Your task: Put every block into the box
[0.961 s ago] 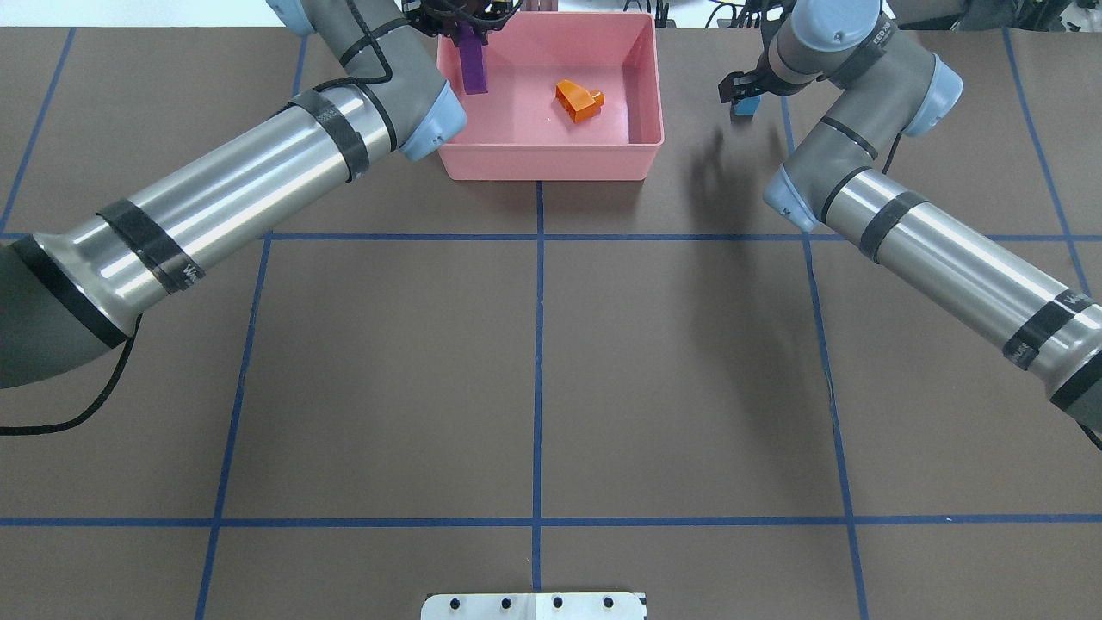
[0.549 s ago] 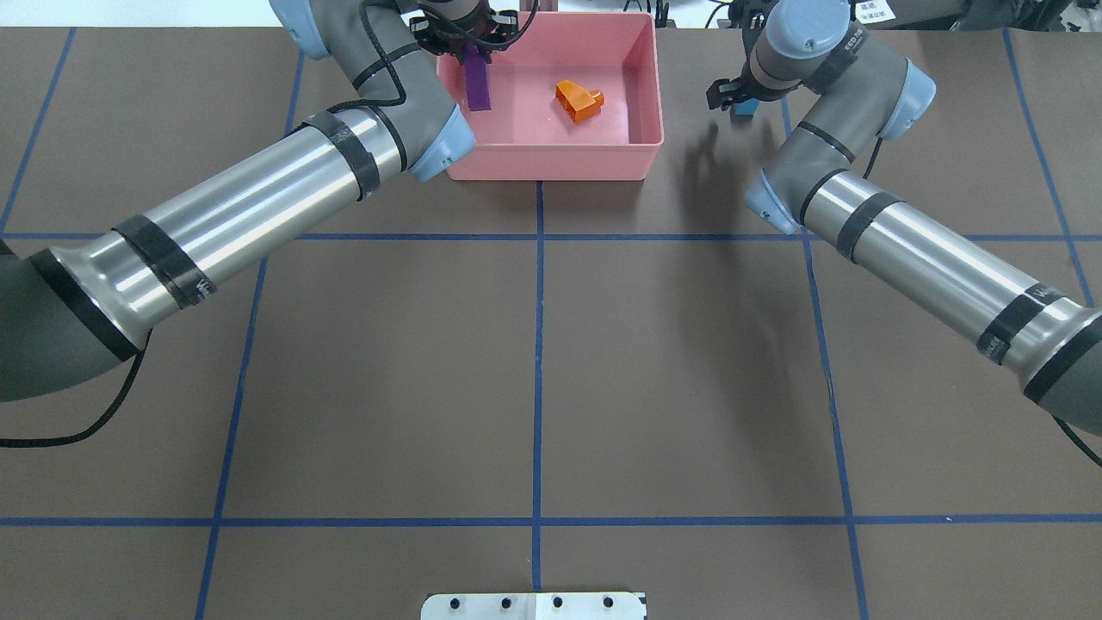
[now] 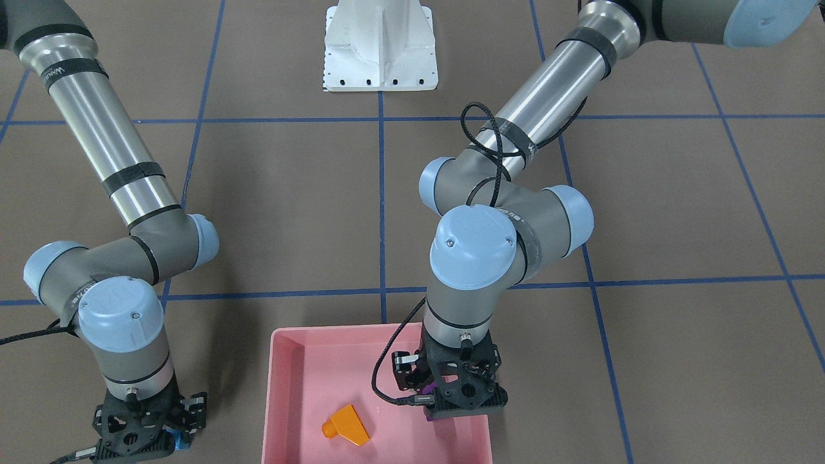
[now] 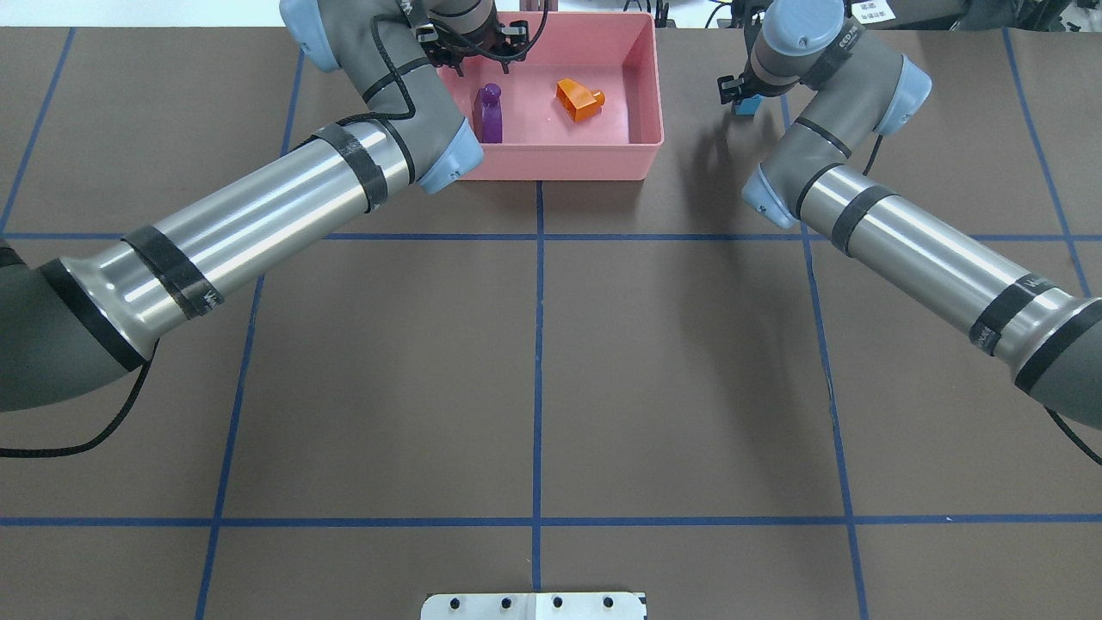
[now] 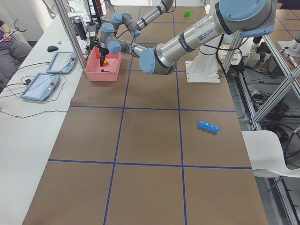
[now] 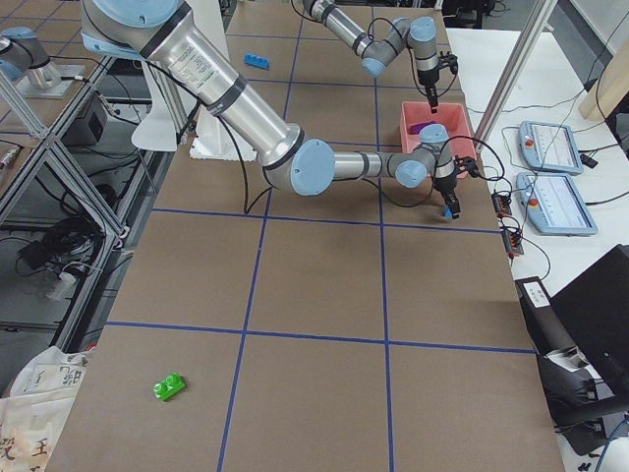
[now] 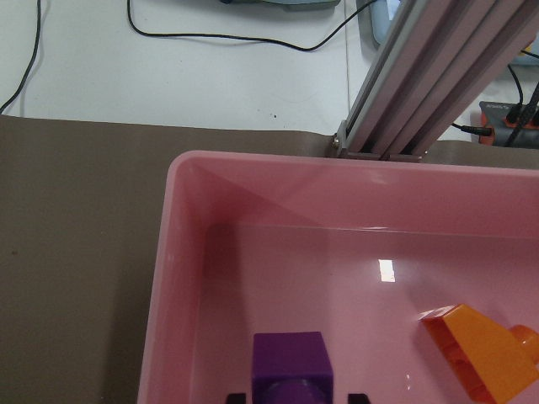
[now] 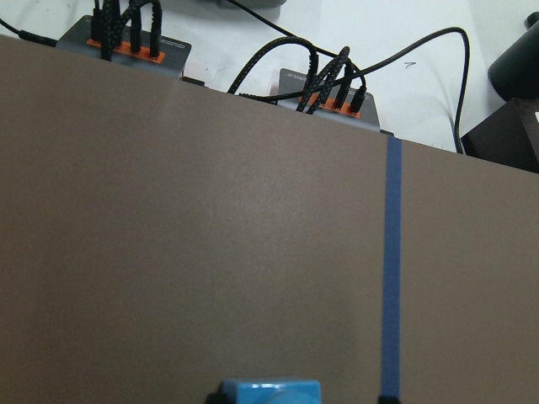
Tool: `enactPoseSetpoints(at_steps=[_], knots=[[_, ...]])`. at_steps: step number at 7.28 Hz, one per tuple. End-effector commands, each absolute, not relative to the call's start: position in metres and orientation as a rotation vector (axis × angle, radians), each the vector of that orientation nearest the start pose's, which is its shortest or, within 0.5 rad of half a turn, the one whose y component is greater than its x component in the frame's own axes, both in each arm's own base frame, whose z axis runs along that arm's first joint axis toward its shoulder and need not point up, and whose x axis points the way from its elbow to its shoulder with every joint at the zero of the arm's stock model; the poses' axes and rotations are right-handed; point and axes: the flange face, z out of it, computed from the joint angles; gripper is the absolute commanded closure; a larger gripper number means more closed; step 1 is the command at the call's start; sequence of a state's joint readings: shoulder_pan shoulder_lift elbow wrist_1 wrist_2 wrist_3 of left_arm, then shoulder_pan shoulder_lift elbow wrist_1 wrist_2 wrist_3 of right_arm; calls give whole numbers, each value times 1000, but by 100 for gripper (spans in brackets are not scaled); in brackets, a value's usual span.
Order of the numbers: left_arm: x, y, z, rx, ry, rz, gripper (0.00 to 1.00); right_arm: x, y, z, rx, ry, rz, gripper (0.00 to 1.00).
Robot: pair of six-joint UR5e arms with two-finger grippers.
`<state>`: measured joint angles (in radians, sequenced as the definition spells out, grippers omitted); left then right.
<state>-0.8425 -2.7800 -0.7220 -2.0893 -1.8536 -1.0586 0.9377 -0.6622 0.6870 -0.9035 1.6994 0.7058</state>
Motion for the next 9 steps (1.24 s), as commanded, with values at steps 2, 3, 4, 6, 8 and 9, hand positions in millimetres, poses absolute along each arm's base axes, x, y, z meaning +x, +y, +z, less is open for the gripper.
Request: enactPoseSetpoints(at_steps=[2,3,4,6,8,9], knots=[[521,-736,142,360,870,-173,0,-409,-779,408,472,-551,38,100],[515,-731,129,377,891,-169,0,-386,-790,389,463,-611,43,100],[508,-725,135,371,887,-164,0,-366,-794,362,443,-704,29,100],[467,-698,146,309,918,-140,0,-348,-780,281,376,-795,0,100],[394,-649,191,267,885,-70,0,-341,-764,175,300,-838,32,100],[346,-603,224,262,819,12,0,-375,-750,152,268,-867,91,100]])
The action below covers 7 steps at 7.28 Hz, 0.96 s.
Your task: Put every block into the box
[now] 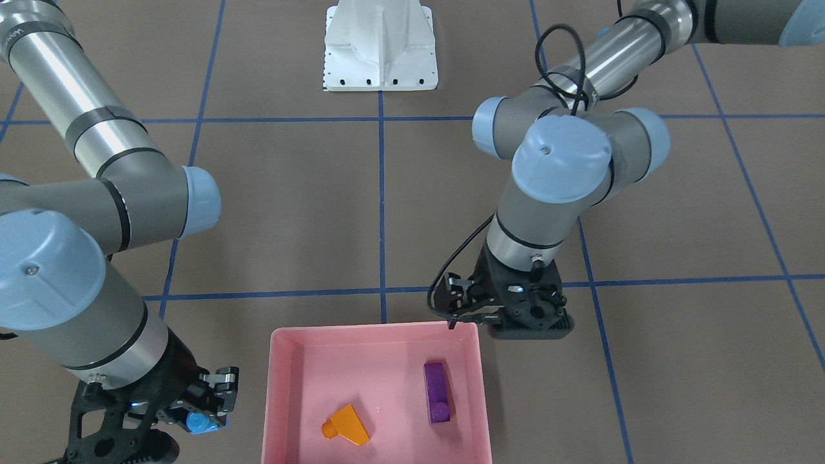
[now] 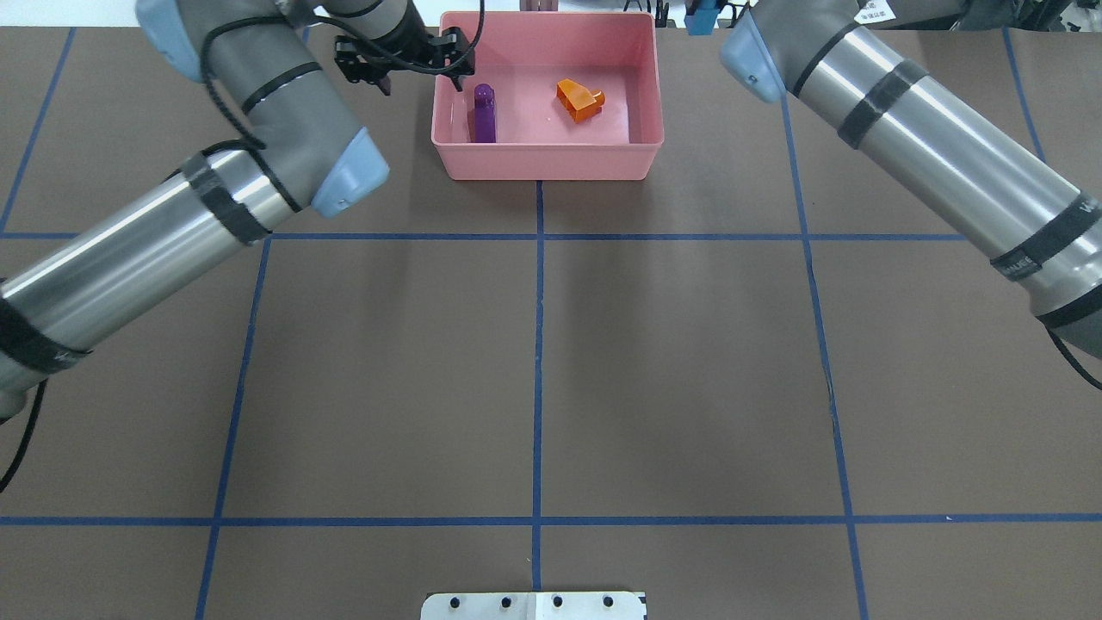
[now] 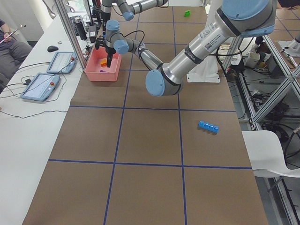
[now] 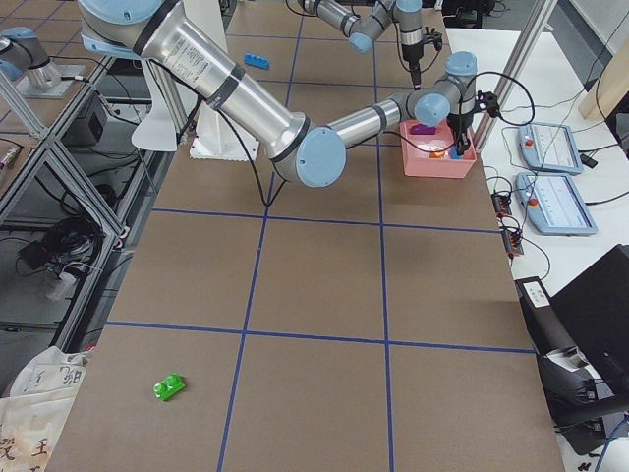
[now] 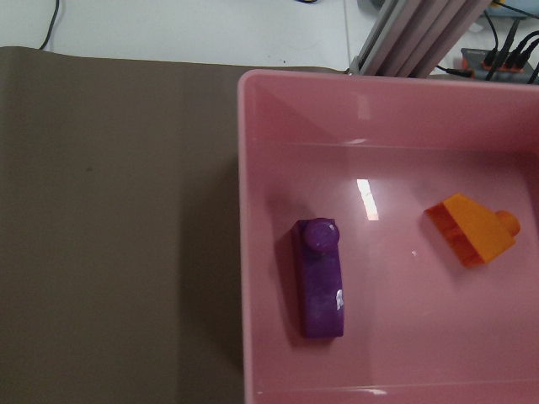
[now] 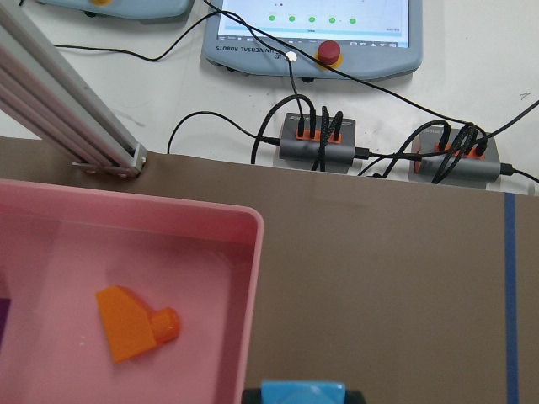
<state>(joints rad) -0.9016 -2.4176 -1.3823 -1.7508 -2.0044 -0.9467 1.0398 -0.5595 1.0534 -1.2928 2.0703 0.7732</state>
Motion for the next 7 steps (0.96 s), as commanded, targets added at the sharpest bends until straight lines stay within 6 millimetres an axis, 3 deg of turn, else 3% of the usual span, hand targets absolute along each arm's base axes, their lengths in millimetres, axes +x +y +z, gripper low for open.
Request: enactPoseSetpoints(at_steps=[1,2,4,5,6,7], knots=[[305,-559,261,257,760,90,0,-407,-743,145,309,-847,84,100],[274,-520,303,247,734,129,0,-442,-742,145,353,-834,82,100],[222,-449,352,228,700,186,0,-487,-745,161,458,-828,97,100],[205,-427,375,203,680,190,0,-503,-736,163,474,-811,138,100],[190,-405,396,191,677,178,0,-505,-734,155,477,-819,149,69],[172,-375,433,198,692,186,0,-505,-735,154,476,-818,152,1]])
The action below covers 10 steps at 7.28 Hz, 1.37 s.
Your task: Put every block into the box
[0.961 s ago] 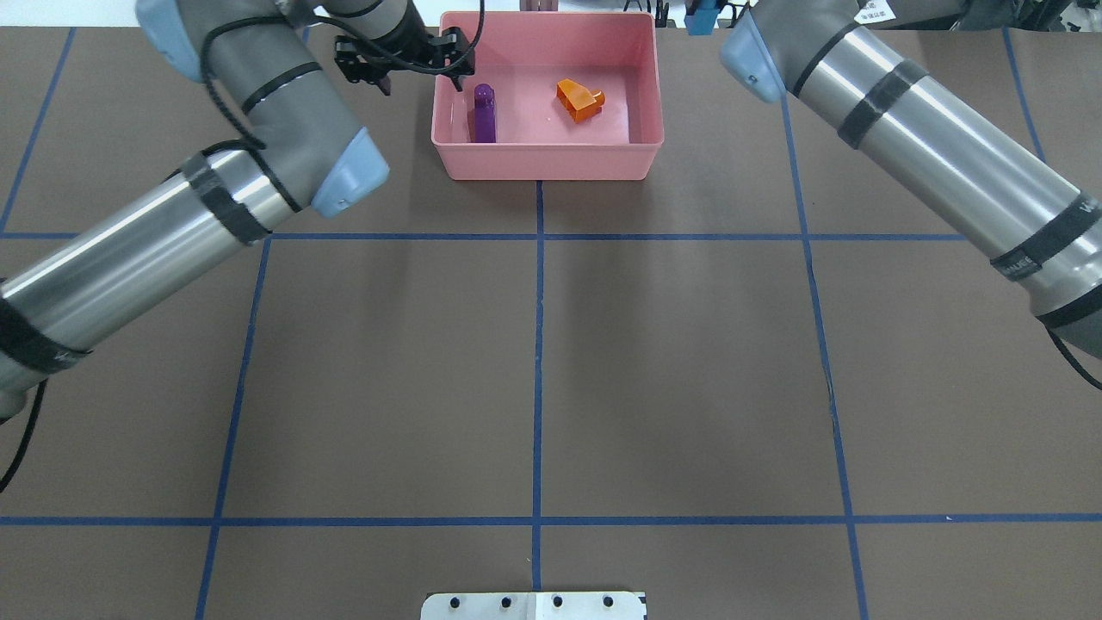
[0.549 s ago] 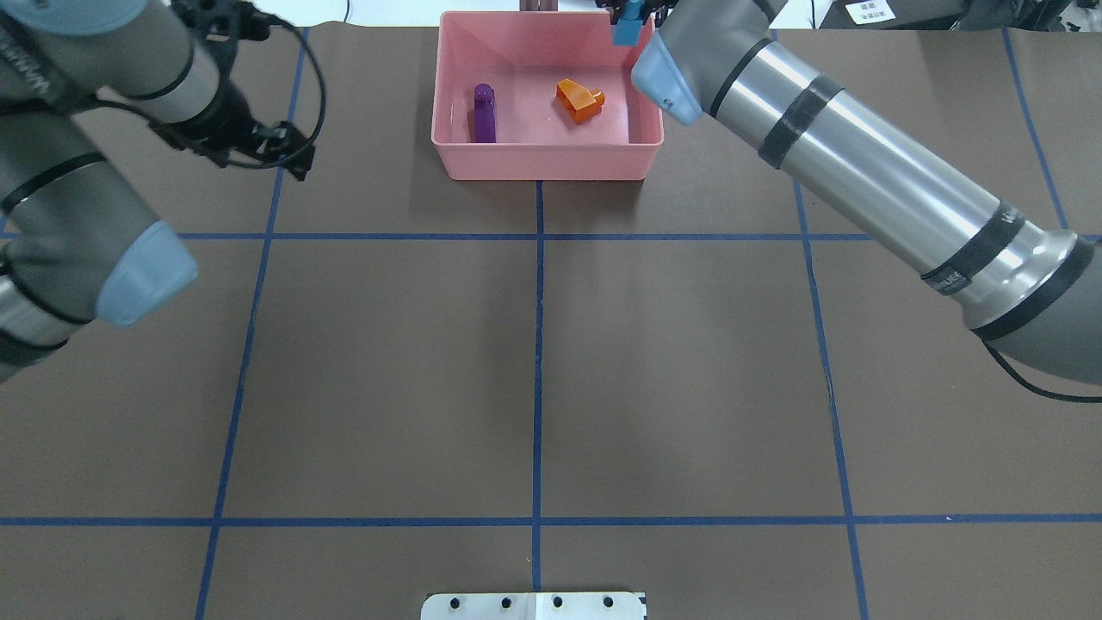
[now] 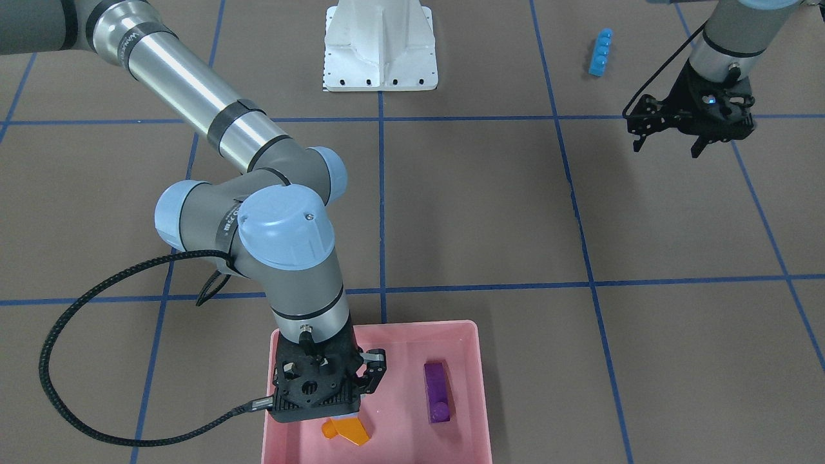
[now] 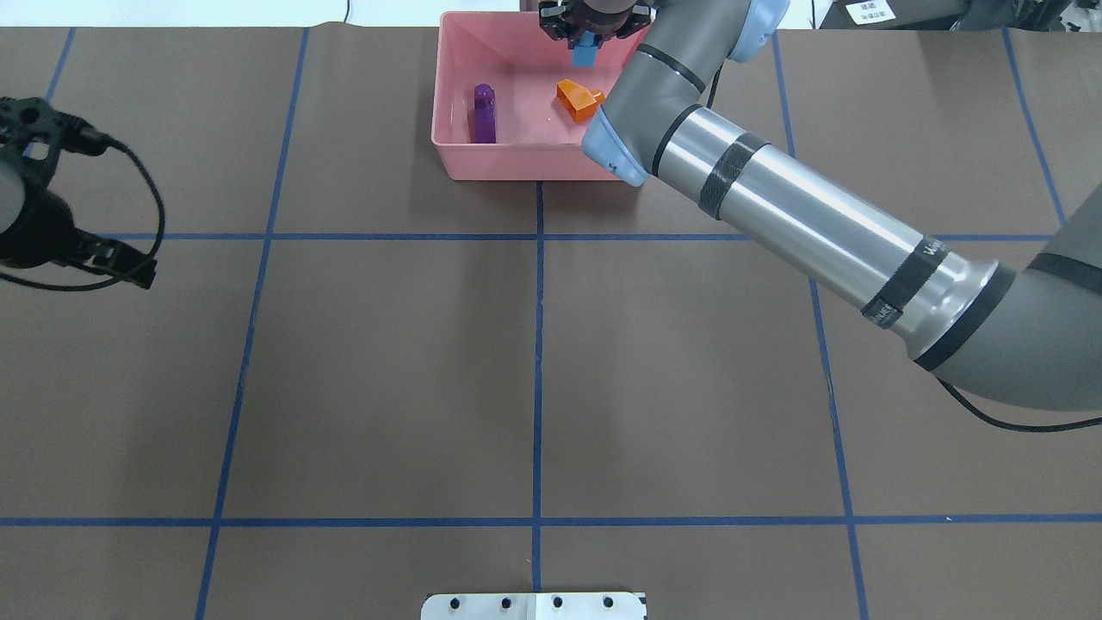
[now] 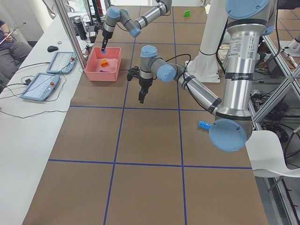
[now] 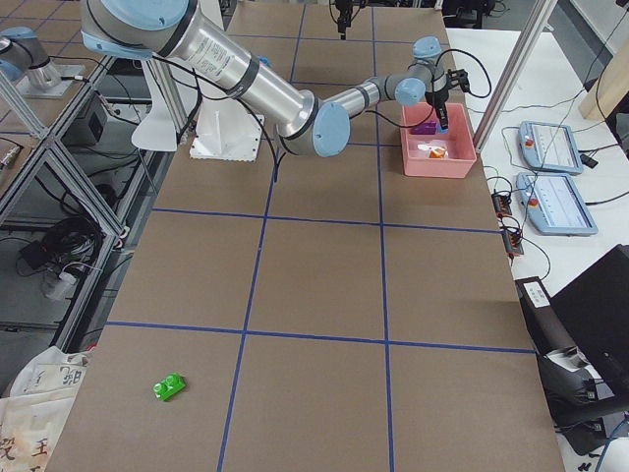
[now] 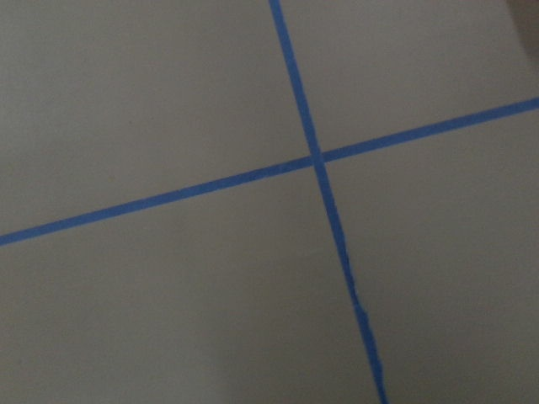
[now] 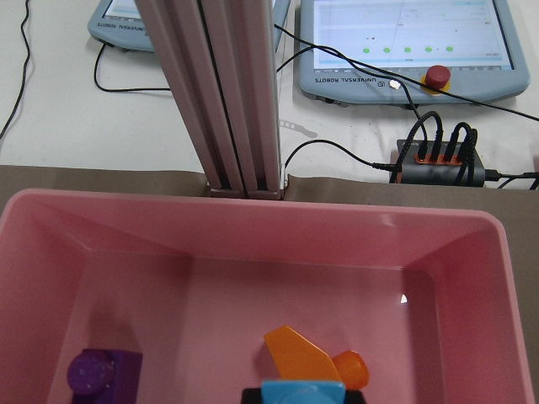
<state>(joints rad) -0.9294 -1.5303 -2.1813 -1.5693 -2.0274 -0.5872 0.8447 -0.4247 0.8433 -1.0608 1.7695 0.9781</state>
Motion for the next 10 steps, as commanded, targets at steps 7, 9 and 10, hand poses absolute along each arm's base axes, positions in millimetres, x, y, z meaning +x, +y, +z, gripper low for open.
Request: enactPoseSetpoints(at_steps=[7,9,10], knots=[[224,-184,519,100,751,46,0,-451,-690,102,384,-838,135,0],[252,-134,522,78,757,89,0,-429,-673,101,331,-845,120,0],[262,-117,521,72,767,104,0,-418,-662,106,308,-836,124,0]])
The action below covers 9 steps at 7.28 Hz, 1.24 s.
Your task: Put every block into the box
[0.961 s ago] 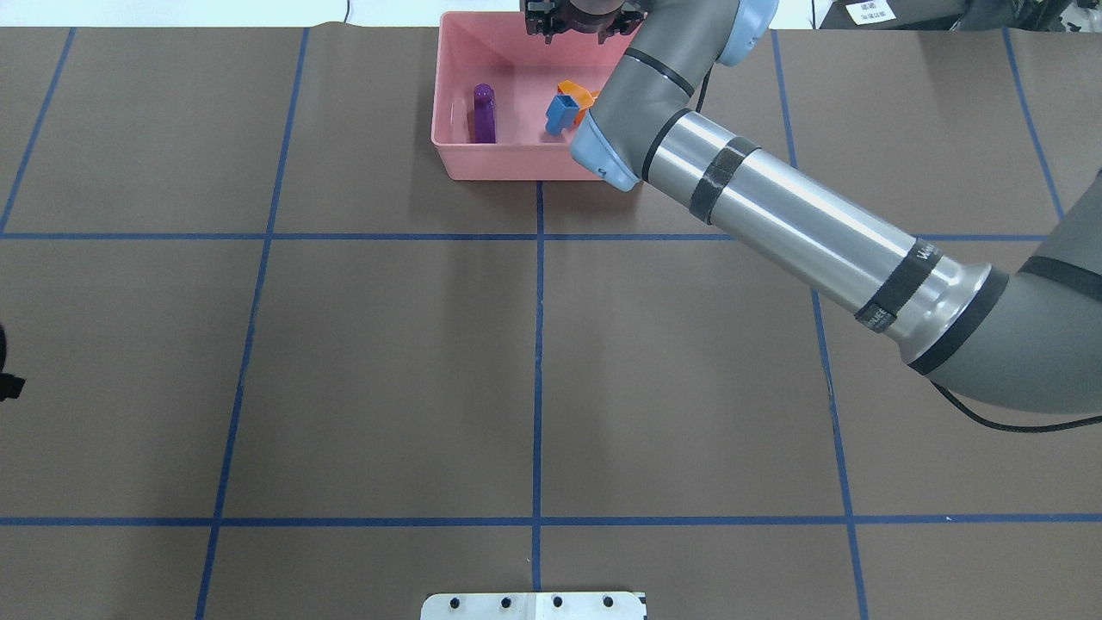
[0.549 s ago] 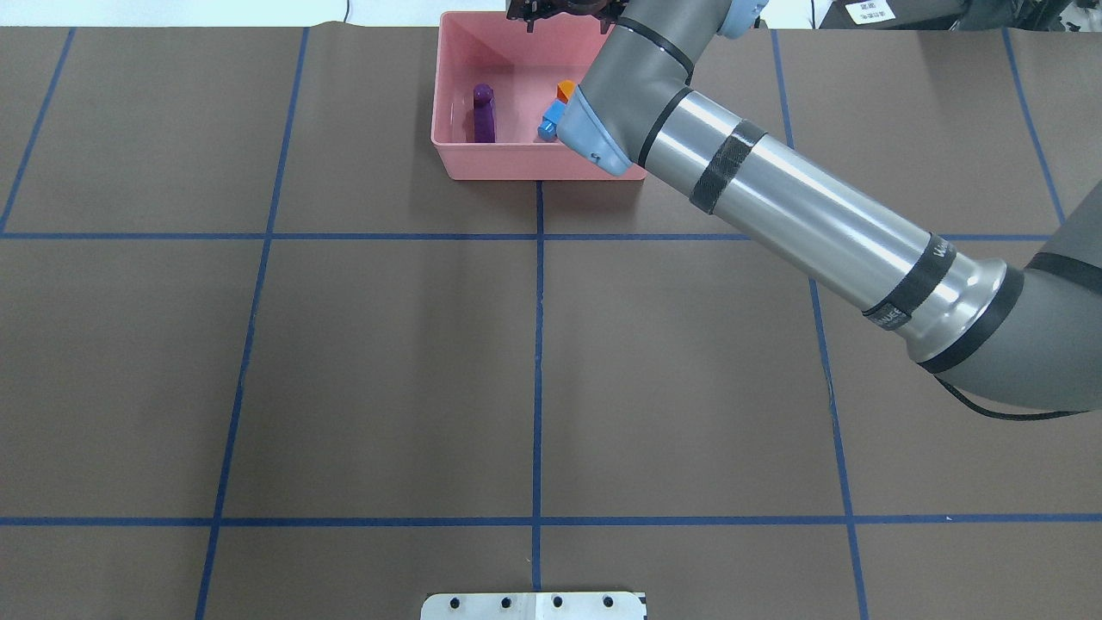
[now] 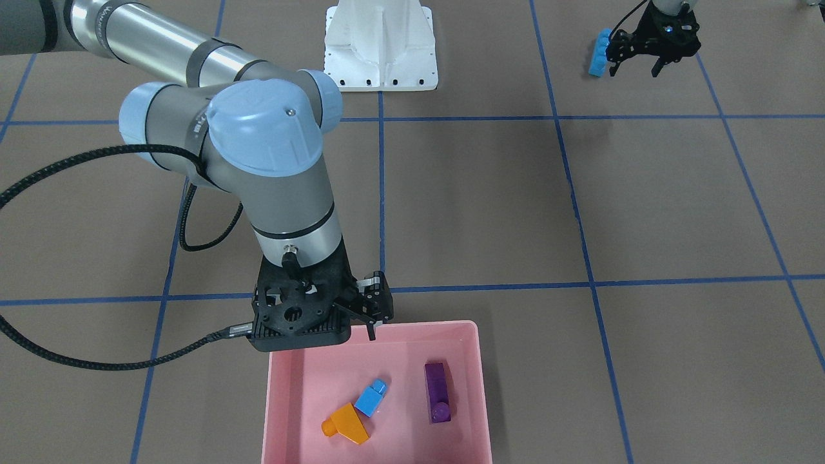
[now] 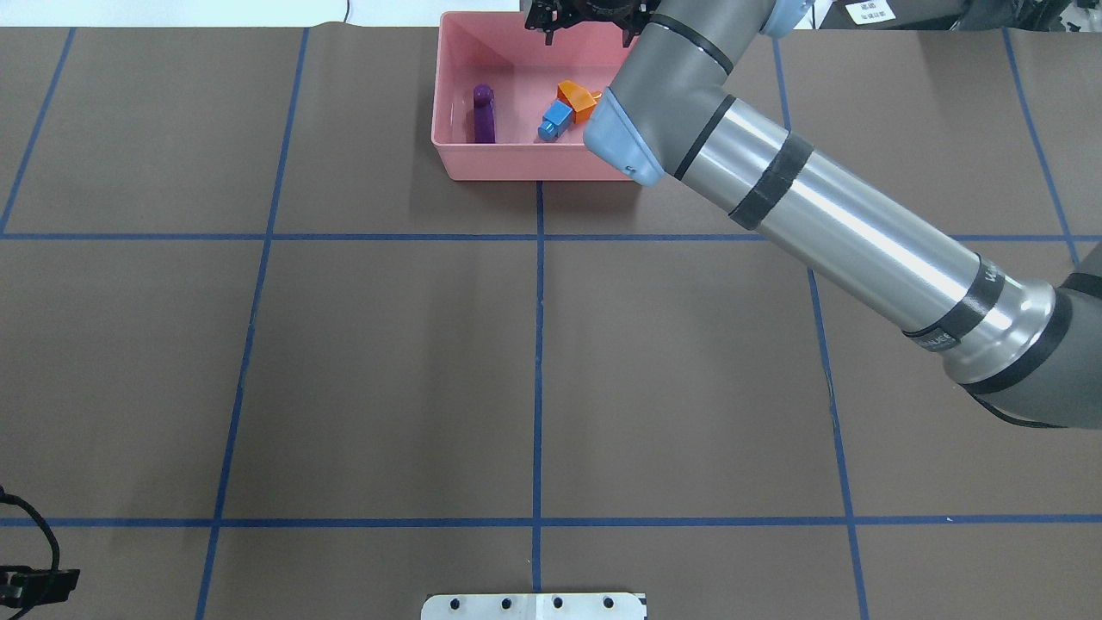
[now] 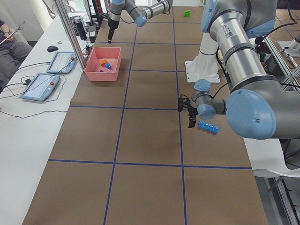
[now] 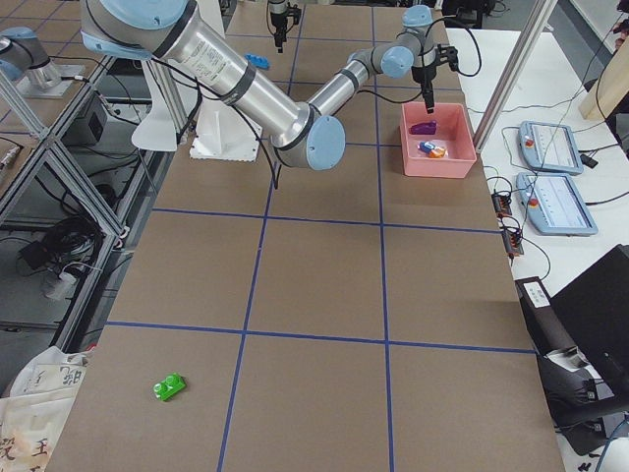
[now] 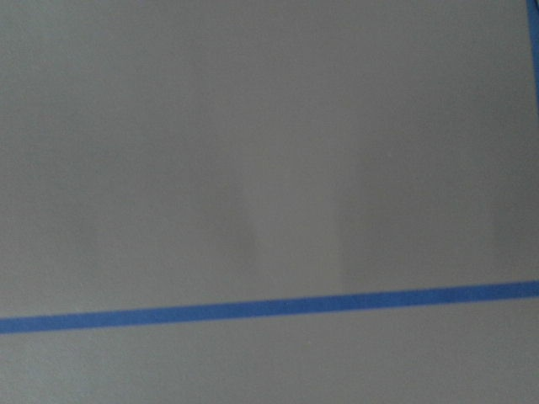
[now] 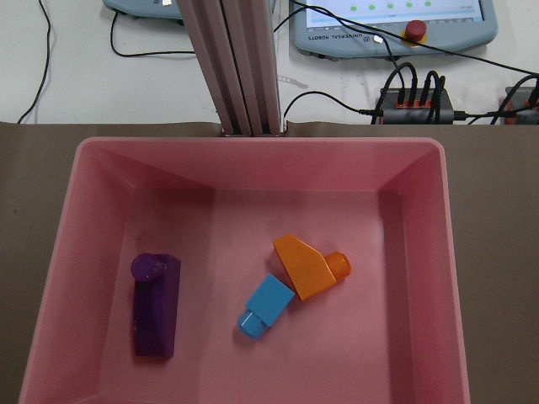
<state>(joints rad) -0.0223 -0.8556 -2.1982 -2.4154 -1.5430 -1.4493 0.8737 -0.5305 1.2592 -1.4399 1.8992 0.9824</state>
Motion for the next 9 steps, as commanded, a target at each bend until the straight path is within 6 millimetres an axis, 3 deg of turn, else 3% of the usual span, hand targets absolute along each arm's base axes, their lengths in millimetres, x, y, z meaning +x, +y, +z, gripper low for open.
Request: enactPoseSetpoints(at_steps=[1,3,6,7,9], knots=[[271,-97,522,60,772,110,0,-408,-652,114,302,-832,124,0],[274,-85,524,50,769,131,0,-387,-628,117,228,-802,127,0],[274,-74,543,40,733,172,0,-340,-570,121,148,-685,68,0],[275,-71,546,37,729,183,0,-318,-547,147,137,-640,-5,0],[278,-66,548,31,729,200,0,-288,-513,217,104,-588,-65,0]])
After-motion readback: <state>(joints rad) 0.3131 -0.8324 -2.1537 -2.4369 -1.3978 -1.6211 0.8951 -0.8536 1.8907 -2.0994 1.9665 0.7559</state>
